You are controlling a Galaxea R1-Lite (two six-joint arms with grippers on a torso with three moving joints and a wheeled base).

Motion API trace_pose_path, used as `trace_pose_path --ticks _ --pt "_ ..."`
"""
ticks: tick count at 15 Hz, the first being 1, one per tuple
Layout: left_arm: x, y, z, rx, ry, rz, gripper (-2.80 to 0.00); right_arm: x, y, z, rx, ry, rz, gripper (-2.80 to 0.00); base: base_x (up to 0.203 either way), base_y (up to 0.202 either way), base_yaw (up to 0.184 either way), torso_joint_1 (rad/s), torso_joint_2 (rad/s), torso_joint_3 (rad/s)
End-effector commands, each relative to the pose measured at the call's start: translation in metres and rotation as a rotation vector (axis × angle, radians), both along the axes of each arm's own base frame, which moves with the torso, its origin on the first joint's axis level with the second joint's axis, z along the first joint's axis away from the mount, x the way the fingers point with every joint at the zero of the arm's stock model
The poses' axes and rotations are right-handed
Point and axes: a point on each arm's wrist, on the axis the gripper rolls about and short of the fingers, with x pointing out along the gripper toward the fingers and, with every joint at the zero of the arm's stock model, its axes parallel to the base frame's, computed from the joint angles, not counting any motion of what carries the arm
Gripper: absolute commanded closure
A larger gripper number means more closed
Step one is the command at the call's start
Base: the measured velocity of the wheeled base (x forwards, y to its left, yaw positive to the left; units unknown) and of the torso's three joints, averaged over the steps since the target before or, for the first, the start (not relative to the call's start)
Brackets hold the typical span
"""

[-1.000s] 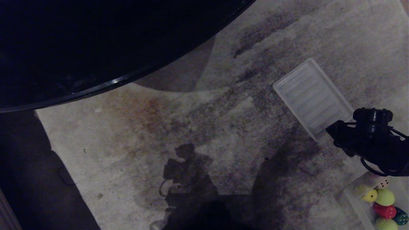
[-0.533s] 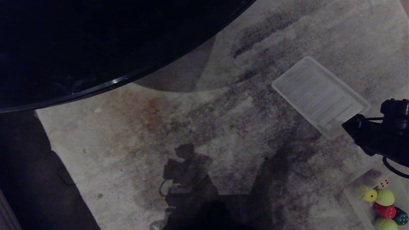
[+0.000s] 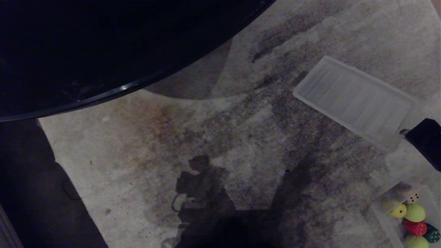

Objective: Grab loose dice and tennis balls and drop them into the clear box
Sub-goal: Close the lid

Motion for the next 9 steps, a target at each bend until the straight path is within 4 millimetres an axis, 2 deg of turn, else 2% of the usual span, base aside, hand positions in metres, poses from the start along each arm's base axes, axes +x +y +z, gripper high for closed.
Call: trace_pose_path --ticks 1,3,9 --pt "0.000 0.000 0.000 -0.001 0.003 0.000 0.00 -0.037 0.004 0.018 -0.046 -0.096 0.022 0.00 0.000 0.000 0.000 0.000 0.00 0.000" --pt "0.000 0.000 0.000 -0.001 0.003 0.000 0.00 -0.056 0.007 0.017 -0.079 -0.112 0.062 0.00 0.000 0.000 0.000 0.000 0.00 0.000" --pt "0.000 0.000 0.000 -0.001 0.003 0.000 0.00 -0.104 0.012 -0.010 -0.189 -0.111 0.118 0.00 0.000 0.000 0.000 0.000 0.00 0.000"
